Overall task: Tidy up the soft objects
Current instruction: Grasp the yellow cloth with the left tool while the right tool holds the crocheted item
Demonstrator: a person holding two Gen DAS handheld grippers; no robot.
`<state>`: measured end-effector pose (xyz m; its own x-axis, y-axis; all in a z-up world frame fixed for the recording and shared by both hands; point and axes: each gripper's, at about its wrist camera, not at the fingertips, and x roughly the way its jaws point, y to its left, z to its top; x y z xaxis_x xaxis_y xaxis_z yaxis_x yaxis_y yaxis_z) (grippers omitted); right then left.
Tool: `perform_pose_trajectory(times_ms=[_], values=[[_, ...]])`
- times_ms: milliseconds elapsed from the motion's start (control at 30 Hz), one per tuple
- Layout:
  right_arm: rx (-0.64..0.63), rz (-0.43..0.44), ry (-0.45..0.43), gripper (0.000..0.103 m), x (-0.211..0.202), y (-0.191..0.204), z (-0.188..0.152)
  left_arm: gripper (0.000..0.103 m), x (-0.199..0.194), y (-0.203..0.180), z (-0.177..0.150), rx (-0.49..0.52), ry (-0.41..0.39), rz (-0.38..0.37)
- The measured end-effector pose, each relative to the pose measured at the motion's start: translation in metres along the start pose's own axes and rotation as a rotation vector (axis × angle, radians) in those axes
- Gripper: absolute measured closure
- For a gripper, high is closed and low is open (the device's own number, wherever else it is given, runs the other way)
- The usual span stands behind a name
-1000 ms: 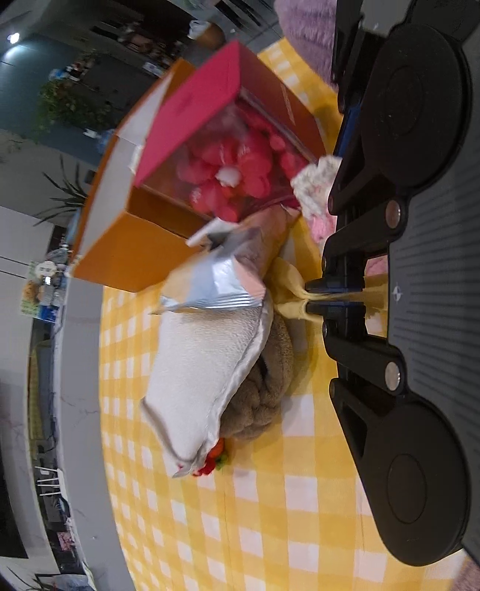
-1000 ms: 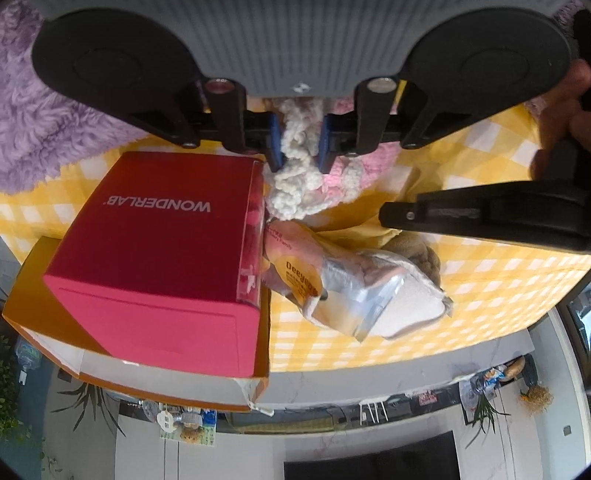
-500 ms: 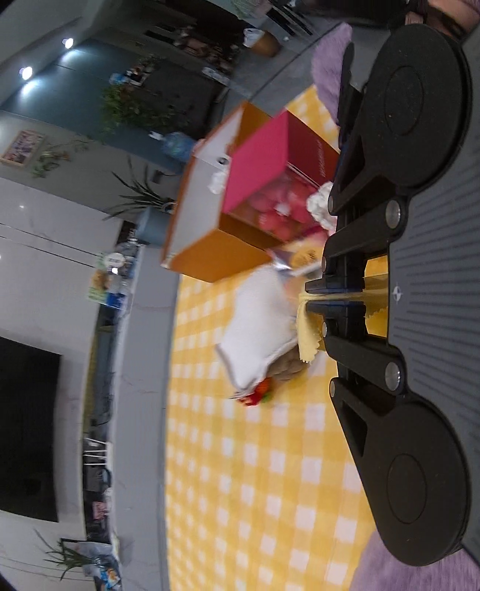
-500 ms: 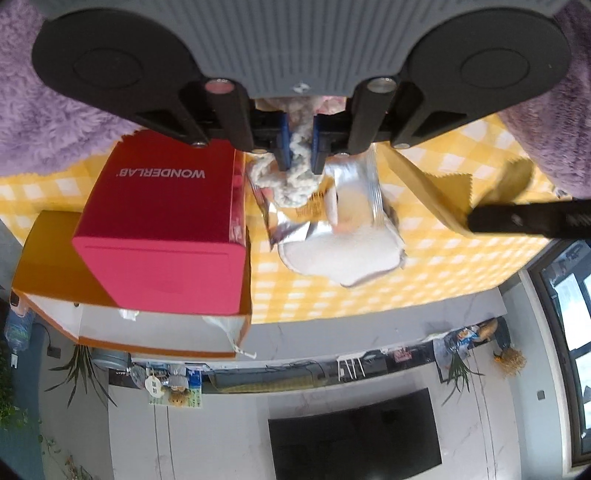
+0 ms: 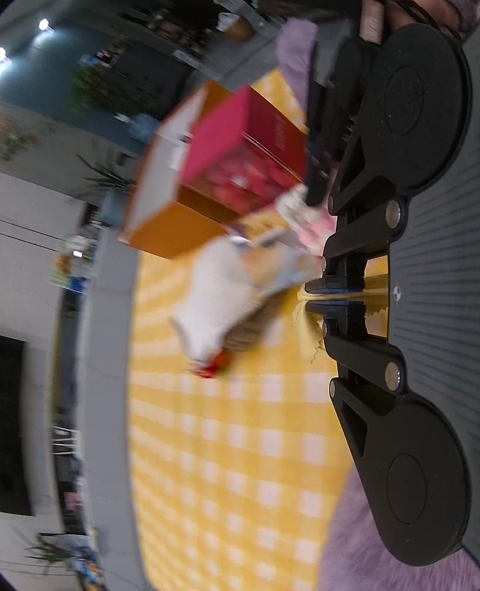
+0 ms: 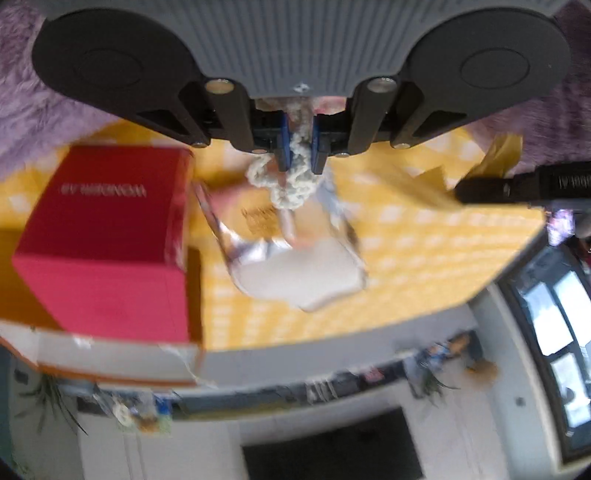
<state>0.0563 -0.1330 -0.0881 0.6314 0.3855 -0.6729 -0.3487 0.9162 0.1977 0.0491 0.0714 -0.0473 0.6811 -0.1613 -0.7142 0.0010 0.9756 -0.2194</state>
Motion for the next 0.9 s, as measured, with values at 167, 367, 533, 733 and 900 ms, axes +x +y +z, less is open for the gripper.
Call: perform_pose_trajectory(times_ms=[167, 367, 533, 733, 900], values=[[0.014, -0.067, 0.025, 0.086, 0.005, -0.007, -0.004, 0.099, 0.02, 0.0, -0.008, 0.011, 0.067, 0.002], [-0.077, -0.091, -0.06, 0.076, -0.017, 0.004, -0.004, 0.097, 0.043, 0.001, -0.008, 0.013, 0.115, 0.044], [-0.136, -0.007, -0.032, 0.065, -0.015, 0.012, -0.008, 0.085, 0.051, -0.002, -0.011, 0.038, 0.153, 0.06], [-0.162, -0.025, 0.097, 0.047, 0.005, 0.018, -0.013, 0.059, 0.05, -0.002, -0.012, 0.043, 0.169, 0.059], [-0.208, -0.057, 0.145, 0.032, 0.018, 0.023, -0.018, 0.051, 0.062, -0.007, -0.012, 0.077, 0.227, 0.089]])
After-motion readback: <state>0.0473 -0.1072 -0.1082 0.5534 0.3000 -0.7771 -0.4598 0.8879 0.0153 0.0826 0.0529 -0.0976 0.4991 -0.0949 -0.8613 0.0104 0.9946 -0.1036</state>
